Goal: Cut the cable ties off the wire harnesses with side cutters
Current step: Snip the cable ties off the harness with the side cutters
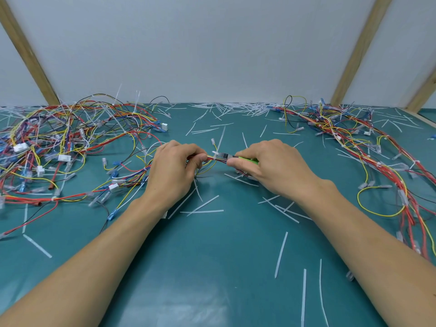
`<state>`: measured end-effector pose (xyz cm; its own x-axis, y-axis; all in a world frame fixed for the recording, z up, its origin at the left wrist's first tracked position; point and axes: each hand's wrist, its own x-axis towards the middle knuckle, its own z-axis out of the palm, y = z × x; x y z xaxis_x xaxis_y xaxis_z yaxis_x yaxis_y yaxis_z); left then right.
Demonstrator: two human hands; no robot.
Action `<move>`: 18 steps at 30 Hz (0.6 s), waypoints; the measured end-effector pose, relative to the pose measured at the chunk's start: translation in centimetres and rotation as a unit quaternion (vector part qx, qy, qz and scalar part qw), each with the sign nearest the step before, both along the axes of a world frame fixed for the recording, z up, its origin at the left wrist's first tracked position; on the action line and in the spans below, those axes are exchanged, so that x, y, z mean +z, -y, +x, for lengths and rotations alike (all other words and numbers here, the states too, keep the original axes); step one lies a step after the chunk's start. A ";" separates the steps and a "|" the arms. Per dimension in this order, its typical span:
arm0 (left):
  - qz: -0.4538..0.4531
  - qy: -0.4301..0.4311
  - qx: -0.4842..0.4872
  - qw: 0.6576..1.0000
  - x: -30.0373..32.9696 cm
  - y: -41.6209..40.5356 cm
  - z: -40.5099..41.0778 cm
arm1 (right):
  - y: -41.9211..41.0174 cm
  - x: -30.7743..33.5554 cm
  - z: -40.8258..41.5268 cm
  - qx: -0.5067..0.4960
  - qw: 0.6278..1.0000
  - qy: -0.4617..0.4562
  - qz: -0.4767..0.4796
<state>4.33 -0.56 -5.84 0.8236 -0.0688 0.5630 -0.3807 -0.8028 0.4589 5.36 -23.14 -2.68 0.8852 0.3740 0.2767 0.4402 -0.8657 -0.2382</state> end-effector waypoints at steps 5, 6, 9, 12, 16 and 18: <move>-0.002 -0.003 -0.004 1.000 0.0 0.0 -0.1 | -0.3 0.1 -0.2 -0.011 1.000 -0.003 0.016; 0.000 -0.004 -0.004 1.000 0.0 0.0 -0.1 | -0.4 0.1 -0.2 -0.009 1.000 -0.003 0.017; 0.001 -0.006 -0.005 1.000 0.0 0.0 0.0 | -0.3 0.1 -0.1 0.003 0.999 -0.009 0.031; -0.002 -0.006 -0.006 1.000 0.0 0.1 -0.1 | -0.3 0.1 -0.2 0.000 1.000 -0.006 0.025; 0.001 -0.009 -0.004 1.000 0.0 0.1 -0.2 | -0.4 -0.1 -0.1 -0.003 1.000 -0.005 0.023; 0.002 -0.007 -0.005 1.000 0.0 0.1 -0.2 | -0.3 -0.1 -0.1 0.000 1.000 -0.009 0.026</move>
